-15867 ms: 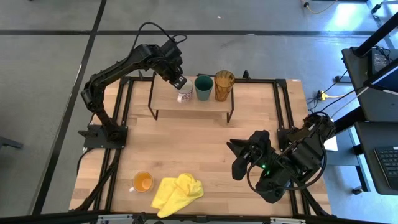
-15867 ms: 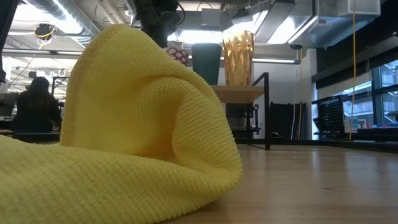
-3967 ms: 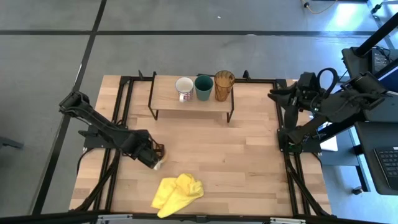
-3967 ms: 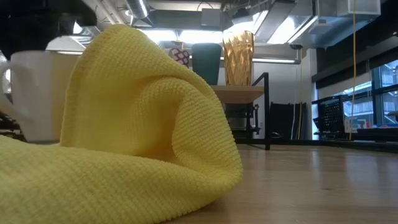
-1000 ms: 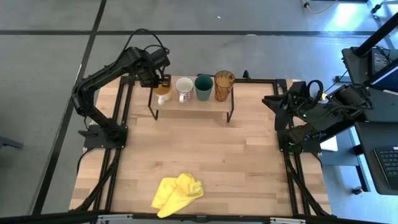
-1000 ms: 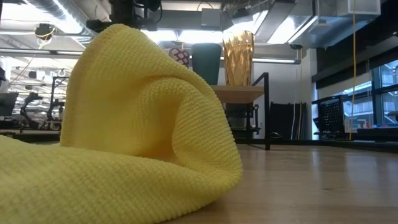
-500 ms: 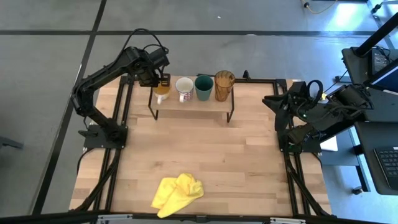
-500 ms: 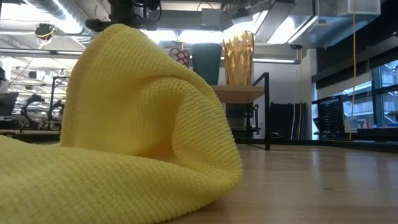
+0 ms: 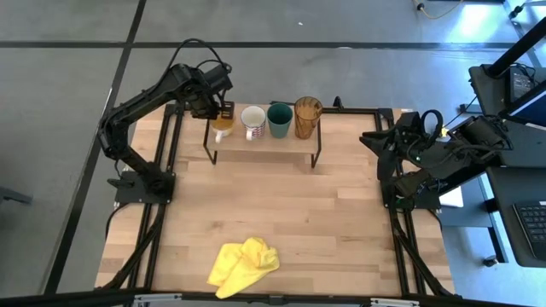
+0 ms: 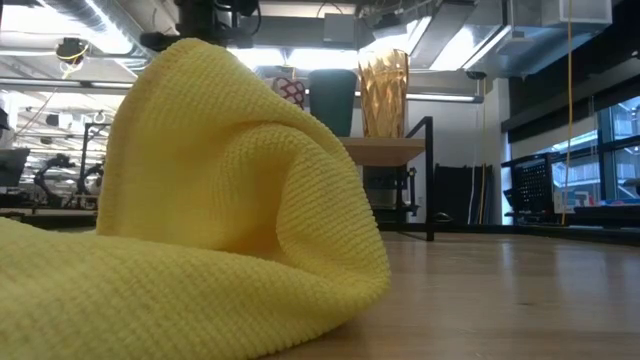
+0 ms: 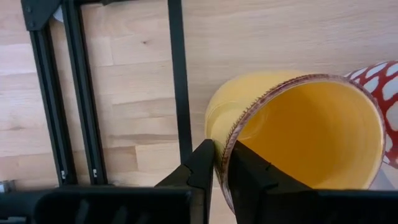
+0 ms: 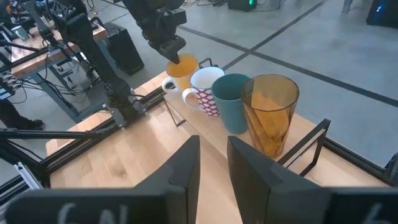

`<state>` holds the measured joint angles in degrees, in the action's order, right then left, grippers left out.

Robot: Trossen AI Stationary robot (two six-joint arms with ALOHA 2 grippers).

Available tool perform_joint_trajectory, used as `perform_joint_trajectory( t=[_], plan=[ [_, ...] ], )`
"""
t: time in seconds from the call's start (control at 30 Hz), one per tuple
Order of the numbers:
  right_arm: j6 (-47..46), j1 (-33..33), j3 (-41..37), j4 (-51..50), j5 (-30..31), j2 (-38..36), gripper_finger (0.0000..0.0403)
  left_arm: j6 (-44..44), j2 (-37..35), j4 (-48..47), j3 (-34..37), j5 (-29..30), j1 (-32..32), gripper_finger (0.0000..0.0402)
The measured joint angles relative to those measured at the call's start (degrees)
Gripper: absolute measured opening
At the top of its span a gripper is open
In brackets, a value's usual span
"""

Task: Stack small to large cups/mugs on shelf
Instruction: Put the yellow mug on the shelf

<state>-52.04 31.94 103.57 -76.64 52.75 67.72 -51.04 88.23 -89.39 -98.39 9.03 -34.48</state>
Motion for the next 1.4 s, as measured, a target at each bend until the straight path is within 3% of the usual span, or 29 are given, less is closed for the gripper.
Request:
perform_joint_trajectory(
  t=[0.4, 0.8, 1.4],
  plan=[
    [-0.23, 0.0, 0.0, -0.02, 0.02, 0.0, 0.0083, 0.71, 0.07, 0.53, 0.07, -0.78, 0.02, 0.0021],
    [-0.25, 0.0, 0.0, -0.02, 0.04, 0.02, 0.0083, 1.88, 0.07, 0.28, 0.07, -0.58, 0.04, 0.0053],
    [0.03, 0.0, 0.0, -0.13, 0.07, 0.02, 0.0083, 2.06, 0.07, -0.19, 0.07, 0.92, 0.04, 0.0059]
  ],
)
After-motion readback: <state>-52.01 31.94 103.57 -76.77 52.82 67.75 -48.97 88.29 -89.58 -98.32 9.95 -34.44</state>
